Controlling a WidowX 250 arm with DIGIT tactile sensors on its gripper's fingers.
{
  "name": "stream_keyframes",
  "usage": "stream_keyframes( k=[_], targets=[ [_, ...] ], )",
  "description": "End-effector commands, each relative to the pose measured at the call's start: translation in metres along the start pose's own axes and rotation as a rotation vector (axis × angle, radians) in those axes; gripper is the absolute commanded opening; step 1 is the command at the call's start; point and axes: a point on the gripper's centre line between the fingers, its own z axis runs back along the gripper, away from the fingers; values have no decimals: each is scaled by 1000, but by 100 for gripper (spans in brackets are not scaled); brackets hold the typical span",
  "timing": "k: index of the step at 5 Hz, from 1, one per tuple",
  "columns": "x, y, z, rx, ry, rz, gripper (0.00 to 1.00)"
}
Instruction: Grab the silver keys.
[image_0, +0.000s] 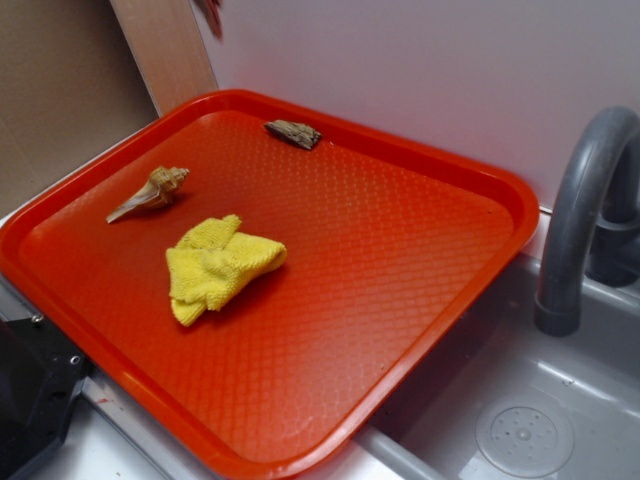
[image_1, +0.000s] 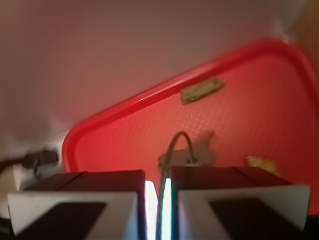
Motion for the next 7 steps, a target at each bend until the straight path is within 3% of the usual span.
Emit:
stream_keyframes(
  k=[1, 2, 5, 7],
  targets=[
    [31, -33, 84, 70, 98, -505, 0],
    [27, -41, 66, 140, 137, -623, 0],
    [13, -39, 60, 160, 44, -530, 0],
    [-10, -36, 60, 170, 23, -470, 0]
  ],
)
